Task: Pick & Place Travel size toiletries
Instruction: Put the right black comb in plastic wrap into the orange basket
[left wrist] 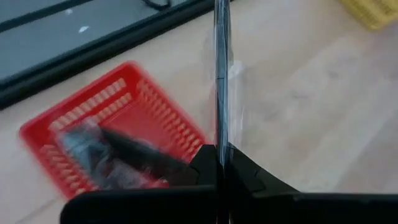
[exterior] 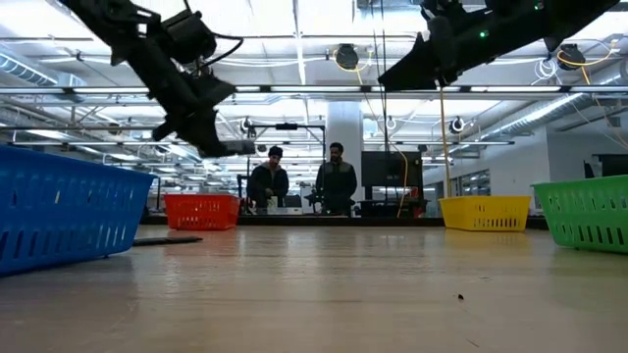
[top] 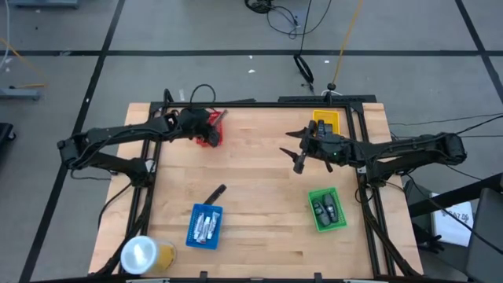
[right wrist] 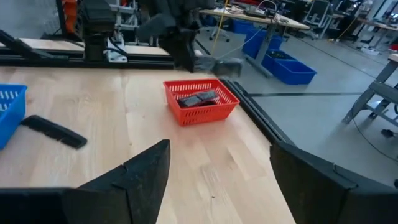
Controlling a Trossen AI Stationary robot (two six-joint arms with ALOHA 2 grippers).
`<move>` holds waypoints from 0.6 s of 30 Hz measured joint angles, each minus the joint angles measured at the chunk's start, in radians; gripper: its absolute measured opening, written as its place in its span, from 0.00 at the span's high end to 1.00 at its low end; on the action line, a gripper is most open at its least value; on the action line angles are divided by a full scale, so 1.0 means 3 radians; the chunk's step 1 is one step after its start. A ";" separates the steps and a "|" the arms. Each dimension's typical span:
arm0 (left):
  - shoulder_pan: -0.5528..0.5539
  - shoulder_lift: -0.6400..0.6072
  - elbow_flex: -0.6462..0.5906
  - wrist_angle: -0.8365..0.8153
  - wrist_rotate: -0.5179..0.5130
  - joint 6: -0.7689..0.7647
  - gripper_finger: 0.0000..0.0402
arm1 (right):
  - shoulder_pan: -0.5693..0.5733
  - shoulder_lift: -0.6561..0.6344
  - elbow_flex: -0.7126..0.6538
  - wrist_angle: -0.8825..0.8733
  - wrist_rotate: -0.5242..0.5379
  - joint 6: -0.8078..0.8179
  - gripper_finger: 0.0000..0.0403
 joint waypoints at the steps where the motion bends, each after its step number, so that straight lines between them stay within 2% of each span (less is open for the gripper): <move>1: 0.0038 -0.0005 -0.0041 0.0035 -0.0011 -0.0041 1.00 | -0.0003 0.0002 0.0000 0.0024 -0.0006 0.0009 0.34; 5: 0.0134 -0.0003 -0.0158 0.0113 -0.0016 -0.0227 1.00 | -0.0001 0.0001 -0.0002 0.0054 -0.0010 0.0006 0.34; 11: 0.0191 0.0002 -0.0246 0.0098 -0.0233 -0.0484 1.00 | -0.0001 0.0002 -0.0002 0.0076 -0.0012 -0.0042 0.34; 18: 0.0201 0.0002 -0.0356 0.0087 -0.0235 -0.0604 1.00 | -0.0001 0.0003 -0.0001 0.0112 -0.0013 -0.0069 0.34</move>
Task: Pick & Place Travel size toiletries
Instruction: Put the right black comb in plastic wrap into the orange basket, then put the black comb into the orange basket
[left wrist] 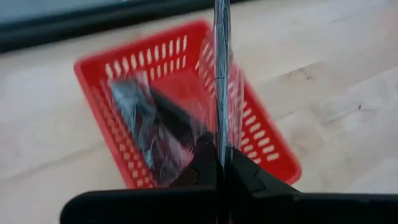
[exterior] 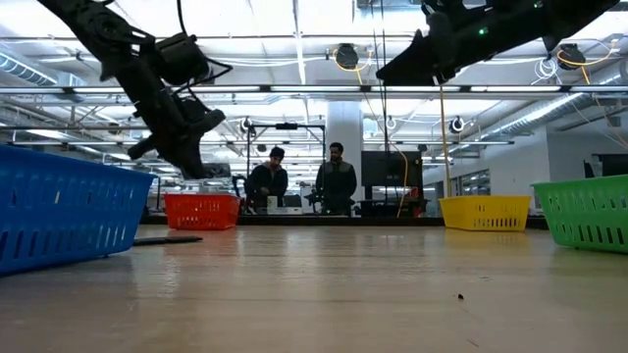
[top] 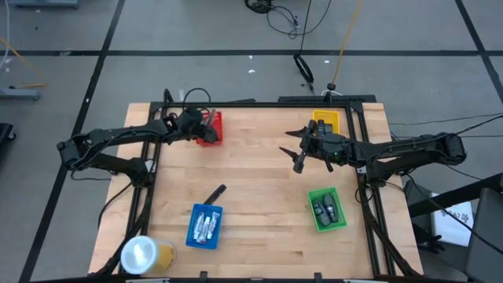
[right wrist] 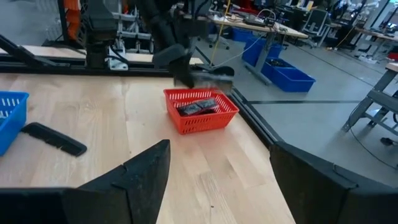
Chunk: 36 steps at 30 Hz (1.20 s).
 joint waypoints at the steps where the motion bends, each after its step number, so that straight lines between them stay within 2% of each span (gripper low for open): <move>1: -0.0005 0.0000 -0.0022 -0.0007 -0.0001 -0.0036 1.00 | 0.0000 0.0000 -0.0001 0.0011 0.0000 -0.0003 0.34; 7: -0.0009 0.0000 -0.0045 -0.0003 0.0000 -0.0049 0.99 | 0.0000 0.0000 -0.0001 0.0031 -0.0001 -0.0021 0.34; 14: -0.0022 0.0000 -0.0045 -0.0002 0.0012 -0.0112 0.93 | 0.0000 0.0000 0.0000 0.0037 -0.0003 -0.0009 0.34; 18: -0.0022 0.0001 -0.0045 -0.0002 0.0148 0.0010 0.84 | 0.0000 0.0000 0.0000 0.0036 -0.0003 -0.0008 0.34; 25: -0.0022 -0.0005 -0.0014 0.0011 0.0315 0.0217 0.62 | 0.0000 0.0000 0.0000 0.0036 -0.0003 -0.0006 0.34; 29: -0.0050 -0.0214 0.0081 0.0018 0.0382 0.0334 0.52 | 0.0000 0.0033 0.0001 0.0085 -0.0024 0.0018 0.34; 32: -0.0164 -0.0418 0.0150 0.0003 0.0378 0.0383 0.48 | 0.0000 0.0103 0.0001 0.0144 -0.0145 0.0020 0.34; 36: -0.0552 -0.0692 0.0179 -0.0021 0.0475 0.0672 0.46 | 0.0003 0.0212 0.0003 0.0242 -0.0184 0.0022 0.34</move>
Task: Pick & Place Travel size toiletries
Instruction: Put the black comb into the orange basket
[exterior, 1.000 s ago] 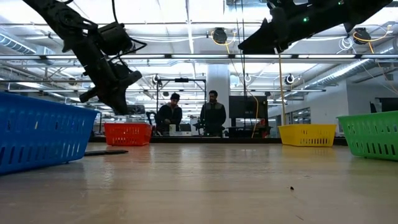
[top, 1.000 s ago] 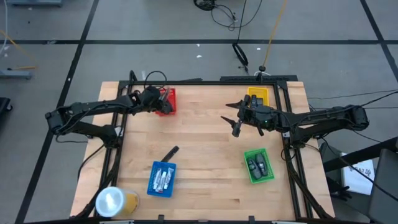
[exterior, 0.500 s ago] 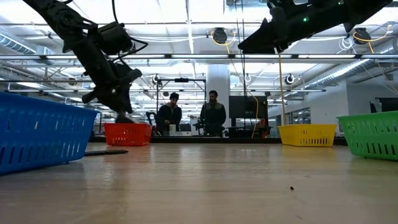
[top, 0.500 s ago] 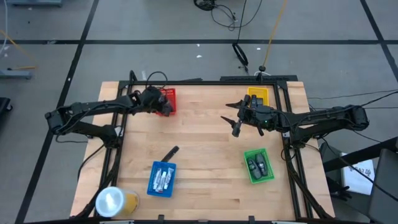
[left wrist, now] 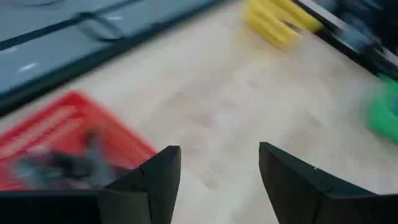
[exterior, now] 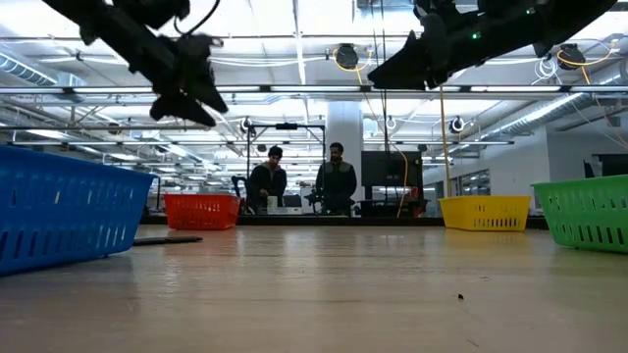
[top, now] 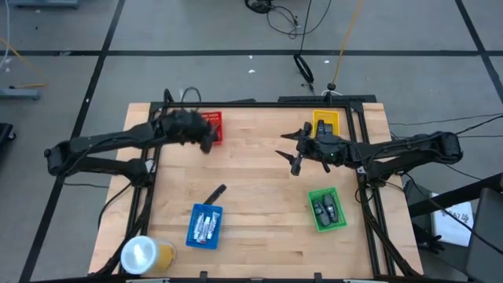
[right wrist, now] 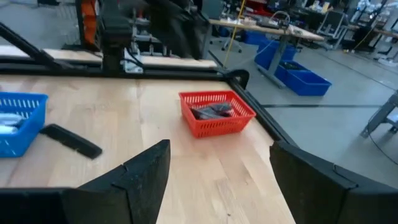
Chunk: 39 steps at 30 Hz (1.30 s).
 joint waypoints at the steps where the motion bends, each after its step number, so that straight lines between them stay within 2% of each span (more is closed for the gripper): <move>1: -0.0134 -0.0034 0.0000 -0.0044 0.0053 0.0071 0.46 | -0.0001 0.0019 0.0000 0.0003 0.0002 0.0000 0.34; 4: -0.0606 -0.0050 0.0000 -0.0216 0.0126 0.0056 0.48 | -0.0024 0.0040 0.0000 0.0029 0.0003 -0.0006 0.34; 8: -0.1128 0.0041 -0.0001 -0.0535 0.0138 -0.0518 0.50 | -0.0024 0.0040 0.0000 0.0033 0.0004 -0.0010 0.34; 13: -0.1572 0.0368 -0.0003 -0.0565 0.0170 -0.0850 0.52 | -0.0023 0.0038 0.0000 0.0057 0.0000 -0.0015 0.34; 15: -0.1657 0.0586 -0.0003 -0.0423 0.0326 -0.0881 0.53 | -0.0023 0.0038 0.0000 0.0069 0.0000 -0.0015 0.34; 19: -0.1709 0.1084 -0.0005 0.0097 0.0802 -0.0908 0.57 | -0.0023 0.0038 0.0000 0.0126 -0.0001 -0.0015 0.34; 21: -0.1681 0.1301 -0.0001 0.0260 0.0894 -0.0935 0.59 | -0.0023 0.0038 0.0000 0.0130 -0.0003 -0.0017 0.34; 28: -0.1557 0.1644 -0.0006 0.0248 0.0724 -0.0806 0.70 | -0.0023 0.0038 0.0000 0.0129 -0.0004 -0.0017 0.34; 35: -0.1527 0.1638 -0.0005 0.0118 0.0596 -0.0678 0.96 | -0.0023 0.0038 0.0000 0.0128 -0.0004 -0.0015 0.34; 39: -0.1528 0.1639 -0.0005 -0.0038 0.0570 -0.0749 0.98 | -0.0023 0.0038 0.0000 0.0130 -0.0004 -0.0017 0.34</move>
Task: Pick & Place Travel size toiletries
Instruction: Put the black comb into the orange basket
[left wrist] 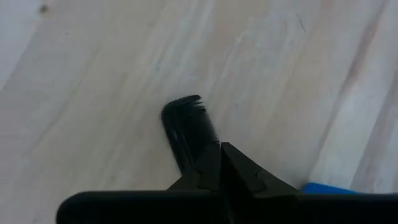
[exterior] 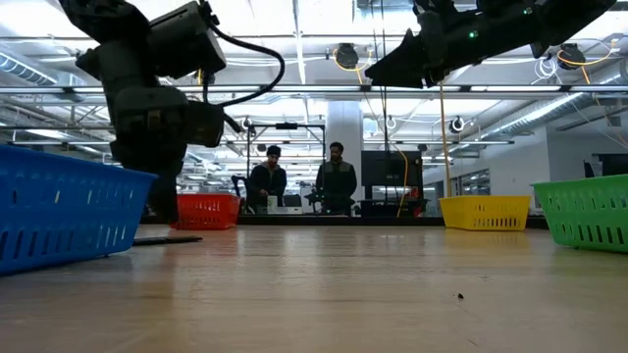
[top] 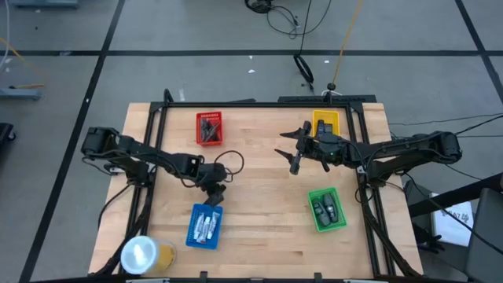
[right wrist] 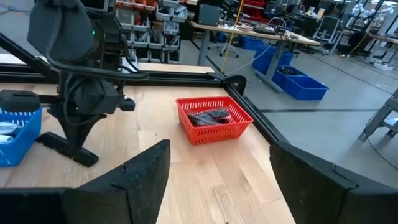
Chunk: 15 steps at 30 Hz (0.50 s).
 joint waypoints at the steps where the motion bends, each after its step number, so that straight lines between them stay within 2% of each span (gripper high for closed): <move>1: 0.0000 0.0000 0.0000 -0.0007 -0.0001 -0.0016 0.98 | 0.0000 -0.0001 0.0000 0.0001 0.0000 0.0000 0.34; 7: 0.0000 0.0149 0.0000 -0.0053 -0.0008 -0.0062 0.99 | 0.0000 -0.0001 0.0000 0.0001 0.0000 0.0000 0.34; 15: 0.0026 0.0357 0.0010 0.0239 0.0105 0.0077 0.98 | 0.0000 -0.0001 0.0000 0.0042 0.0000 0.0000 0.34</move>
